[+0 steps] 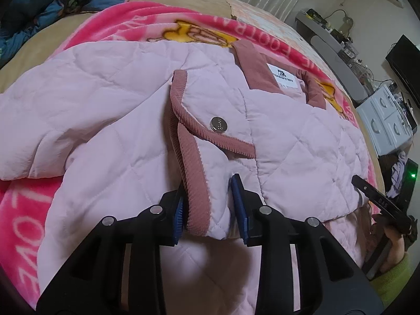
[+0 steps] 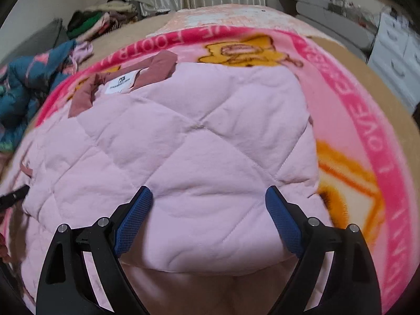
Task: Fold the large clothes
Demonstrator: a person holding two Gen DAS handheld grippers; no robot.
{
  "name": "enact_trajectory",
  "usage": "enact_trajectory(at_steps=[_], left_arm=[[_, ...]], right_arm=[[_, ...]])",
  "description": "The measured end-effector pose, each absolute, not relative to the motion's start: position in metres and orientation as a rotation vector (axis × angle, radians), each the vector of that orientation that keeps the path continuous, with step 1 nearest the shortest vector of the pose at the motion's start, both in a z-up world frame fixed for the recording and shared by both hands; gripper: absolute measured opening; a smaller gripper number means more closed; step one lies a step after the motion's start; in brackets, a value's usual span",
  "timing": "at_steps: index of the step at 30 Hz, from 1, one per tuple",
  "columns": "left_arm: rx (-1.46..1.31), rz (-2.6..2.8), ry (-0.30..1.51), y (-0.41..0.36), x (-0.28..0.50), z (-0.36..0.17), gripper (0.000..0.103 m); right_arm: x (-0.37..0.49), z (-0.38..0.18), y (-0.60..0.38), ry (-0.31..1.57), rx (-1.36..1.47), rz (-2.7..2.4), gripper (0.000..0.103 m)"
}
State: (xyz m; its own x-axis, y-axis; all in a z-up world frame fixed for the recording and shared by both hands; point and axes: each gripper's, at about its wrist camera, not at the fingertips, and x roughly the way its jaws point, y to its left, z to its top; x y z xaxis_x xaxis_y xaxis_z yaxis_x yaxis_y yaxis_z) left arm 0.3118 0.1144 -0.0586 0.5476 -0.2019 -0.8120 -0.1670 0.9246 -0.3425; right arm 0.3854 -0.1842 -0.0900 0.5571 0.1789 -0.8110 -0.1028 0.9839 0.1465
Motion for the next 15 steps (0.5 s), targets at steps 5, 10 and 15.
enact_trajectory(at_steps=[5,10,15], left_arm=[[-0.382,-0.014,0.995,0.112,0.310,-0.056,0.026],[-0.336,-0.003,0.986,0.110,0.302,-0.048,0.035],[-0.307,0.000,0.967,0.107,0.293,-0.039,0.059]], right_arm=[[0.382,-0.090,-0.178,0.966,0.058,0.132,0.088],[0.365,-0.081,-0.179,0.923,0.091,0.145,0.089],[0.352,-0.075,-0.176,0.911,0.105,0.170,0.098]])
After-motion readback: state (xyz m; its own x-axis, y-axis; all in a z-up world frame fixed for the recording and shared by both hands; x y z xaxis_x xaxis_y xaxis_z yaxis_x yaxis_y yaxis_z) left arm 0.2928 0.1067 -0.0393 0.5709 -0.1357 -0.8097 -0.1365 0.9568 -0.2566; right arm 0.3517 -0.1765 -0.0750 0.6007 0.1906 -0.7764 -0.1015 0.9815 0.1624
